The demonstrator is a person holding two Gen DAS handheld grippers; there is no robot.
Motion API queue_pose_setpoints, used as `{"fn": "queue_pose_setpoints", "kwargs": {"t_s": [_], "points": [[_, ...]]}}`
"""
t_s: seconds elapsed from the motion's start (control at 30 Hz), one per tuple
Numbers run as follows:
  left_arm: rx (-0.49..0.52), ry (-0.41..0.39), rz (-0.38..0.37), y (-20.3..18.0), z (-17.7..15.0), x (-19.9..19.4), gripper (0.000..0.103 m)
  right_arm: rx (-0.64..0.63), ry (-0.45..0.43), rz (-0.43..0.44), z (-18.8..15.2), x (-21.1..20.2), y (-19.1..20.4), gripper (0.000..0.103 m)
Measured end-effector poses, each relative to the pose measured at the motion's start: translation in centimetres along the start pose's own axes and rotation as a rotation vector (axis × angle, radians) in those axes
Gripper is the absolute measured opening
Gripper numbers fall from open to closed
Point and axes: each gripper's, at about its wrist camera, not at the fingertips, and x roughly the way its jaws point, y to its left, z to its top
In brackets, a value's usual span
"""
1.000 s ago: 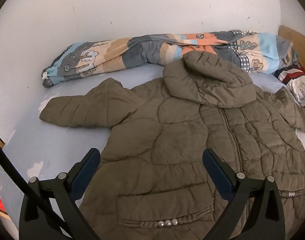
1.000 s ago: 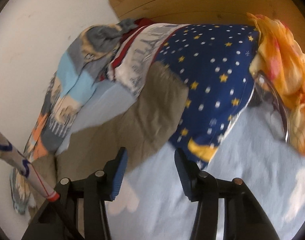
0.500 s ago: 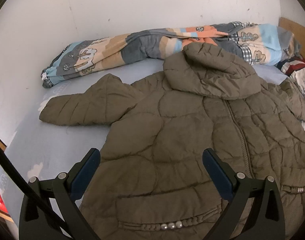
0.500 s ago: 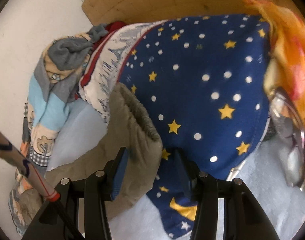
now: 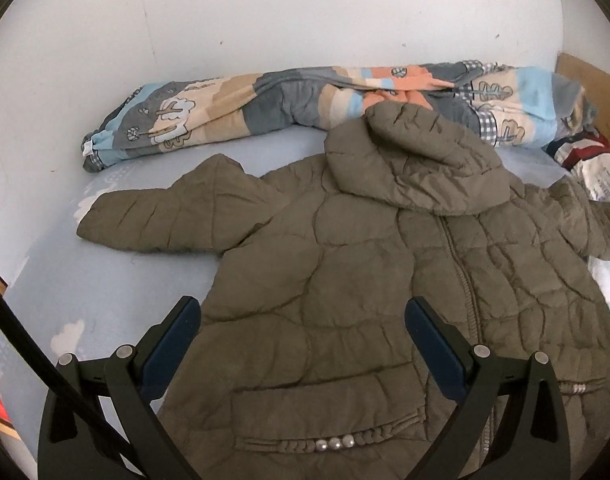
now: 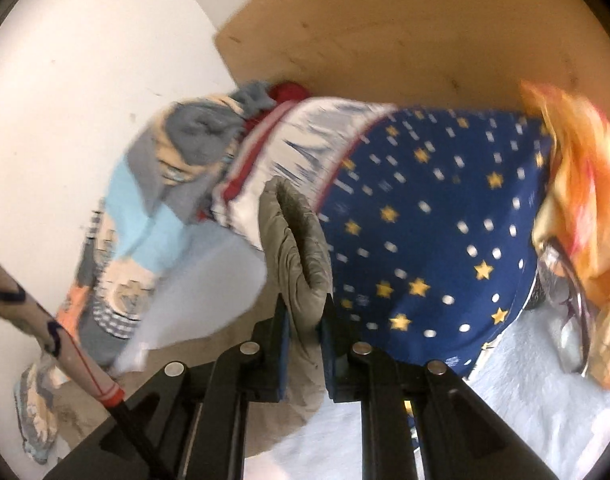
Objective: Fold large clothes
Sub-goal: 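Close the right tool on the sleeve cuff, then carry the sleeve with the right tool across the jacket body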
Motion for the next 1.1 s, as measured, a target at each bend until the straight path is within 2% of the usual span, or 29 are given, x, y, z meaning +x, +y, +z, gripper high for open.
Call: {"fn": "queue_pose_setpoints", "kwargs": {"t_s": [0.27,0.43,0.6,0.77,0.87,0.97,1.1], "points": [[-0.029,-0.019,-0.029,1.5,0.5,-1.6,0.102,-0.131,-0.056,0.129,0.2,-7.8,12.3,0.013],[-0.042,-0.009,-0.050,2.3,0.6,-2.0,0.102,-0.237,-0.055,0.197,-2.2,-11.1,20.4,0.014],[-0.060,-0.014,-0.052,3.6,0.7,-2.5,0.102,-0.324,-0.020,0.268,-5.7,-12.4,27.0,0.013],[-0.095,0.008,-0.058,5.2,0.7,-2.4,0.102,-0.407,0.043,0.350,-11.3,-12.3,33.6,0.013],[-0.118,0.022,-0.057,6.2,0.5,-2.1,0.102,-0.476,0.087,0.393,-15.7,-11.3,37.6,0.013],[-0.133,0.034,-0.057,7.0,0.4,-2.0,0.102,-0.548,0.154,0.413,-21.6,-9.2,41.6,0.013],[-0.153,0.047,-0.058,7.8,0.5,-1.7,0.102,-0.621,0.266,0.409,-29.8,-4.8,44.4,0.013]]}}
